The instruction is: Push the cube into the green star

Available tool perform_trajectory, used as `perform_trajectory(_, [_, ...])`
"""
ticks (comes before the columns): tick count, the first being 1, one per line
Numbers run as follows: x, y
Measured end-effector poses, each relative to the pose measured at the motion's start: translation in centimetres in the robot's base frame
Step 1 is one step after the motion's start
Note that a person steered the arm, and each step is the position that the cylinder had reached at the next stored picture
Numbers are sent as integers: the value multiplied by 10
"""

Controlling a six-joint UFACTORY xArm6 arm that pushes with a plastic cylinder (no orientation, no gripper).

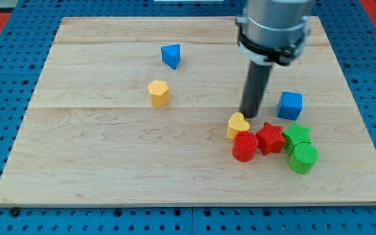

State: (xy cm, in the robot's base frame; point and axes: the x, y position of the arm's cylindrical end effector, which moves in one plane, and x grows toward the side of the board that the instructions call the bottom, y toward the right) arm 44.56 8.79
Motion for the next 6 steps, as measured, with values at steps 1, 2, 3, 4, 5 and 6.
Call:
perform_trajectory(1, [-32, 30])
perform_trajectory(2, [-23, 86])
perform_trajectory(3, [24, 51])
perform_trajectory(4, [-24, 39])
perform_trajectory(5, [-103, 31])
perform_trajectory(6, [-169, -41])
